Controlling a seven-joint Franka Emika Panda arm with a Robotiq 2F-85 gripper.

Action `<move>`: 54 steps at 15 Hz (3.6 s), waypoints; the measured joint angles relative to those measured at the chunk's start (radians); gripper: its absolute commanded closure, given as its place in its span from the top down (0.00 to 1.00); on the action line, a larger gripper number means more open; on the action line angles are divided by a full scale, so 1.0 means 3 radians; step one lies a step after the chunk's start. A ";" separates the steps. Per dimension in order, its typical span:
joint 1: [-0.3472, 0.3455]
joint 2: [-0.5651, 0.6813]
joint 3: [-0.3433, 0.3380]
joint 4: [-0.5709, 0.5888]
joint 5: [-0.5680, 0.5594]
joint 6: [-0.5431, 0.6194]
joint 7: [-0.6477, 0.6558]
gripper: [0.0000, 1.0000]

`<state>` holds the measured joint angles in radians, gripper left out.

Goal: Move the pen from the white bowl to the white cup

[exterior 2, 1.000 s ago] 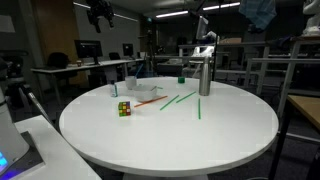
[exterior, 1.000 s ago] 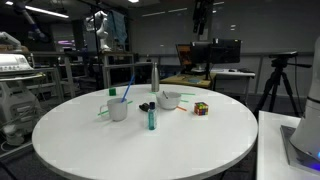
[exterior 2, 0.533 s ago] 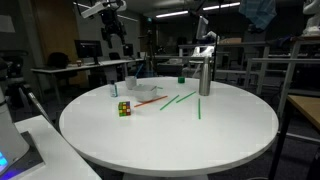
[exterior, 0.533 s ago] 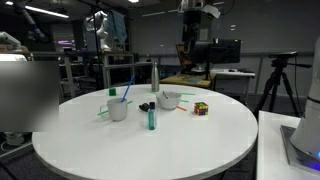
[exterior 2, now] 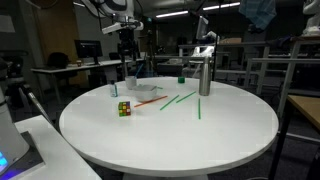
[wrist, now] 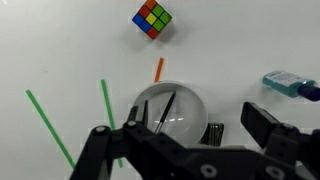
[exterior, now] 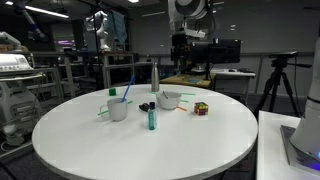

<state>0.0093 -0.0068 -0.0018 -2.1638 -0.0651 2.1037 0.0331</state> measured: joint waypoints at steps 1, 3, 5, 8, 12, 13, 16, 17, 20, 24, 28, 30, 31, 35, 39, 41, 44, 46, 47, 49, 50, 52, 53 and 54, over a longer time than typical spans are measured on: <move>0.0000 0.0113 0.0000 0.0088 -0.0002 0.0000 0.0000 1.00; 0.0001 0.0326 0.0000 0.0277 -0.0001 -0.0001 -0.0004 1.00; 0.0002 0.0491 0.0001 0.0451 0.0003 -0.0022 -0.0015 1.00; 0.0003 0.0549 0.0002 0.0531 0.0003 -0.0046 -0.0016 1.00; 0.0003 0.0549 0.0002 0.0537 0.0003 -0.0052 -0.0016 1.00; 0.0003 0.0549 0.0002 0.0537 0.0003 -0.0053 -0.0016 1.00; 0.0004 0.0550 0.0003 0.0528 0.0003 -0.0042 -0.0016 1.00; 0.0004 0.0553 0.0003 0.0522 0.0010 -0.0012 -0.0011 1.00; 0.0003 0.0584 -0.0005 0.0510 0.0011 0.0191 0.0096 1.00; 0.0000 0.0628 -0.0071 0.0494 0.0028 0.0491 0.0541 1.00; 0.0002 0.0672 -0.0154 0.0494 0.0028 0.0623 0.1182 1.00; 0.0004 0.0698 -0.0179 0.0493 0.0028 0.0653 0.1523 1.00; 0.0005 0.0709 -0.0184 0.0494 0.0028 0.0666 0.1671 1.00; 0.0008 0.0789 -0.0187 0.0495 0.0083 0.0720 0.1950 1.00; 0.0008 0.0885 -0.0187 0.0499 0.0315 0.0842 0.1935 1.00; 0.0008 0.0924 -0.0189 0.0503 0.0333 0.0914 0.1938 1.00; 0.0008 0.0981 -0.0189 0.0506 0.0339 0.0996 0.1939 1.00; 0.0008 0.1015 -0.0191 0.0511 0.0339 0.0999 0.1932 1.00; 0.0008 0.1037 -0.0193 0.0511 0.0335 0.0999 0.1924 1.00; 0.0008 0.1077 -0.0205 0.0512 0.0328 0.0999 0.1909 1.00; 0.0008 0.1097 -0.0215 0.0513 0.0321 0.0999 0.1894 1.00; 0.0008 0.1140 -0.0238 0.0514 0.0308 0.0999 0.1843 1.00; 0.0008 0.1155 -0.0247 0.0515 0.0300 0.1000 0.1800 1.00; 0.0008 0.1170 -0.0255 0.0519 0.0296 0.1004 0.1756 1.00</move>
<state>0.0116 0.3442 -0.0783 -2.0082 0.0236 2.4049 0.5598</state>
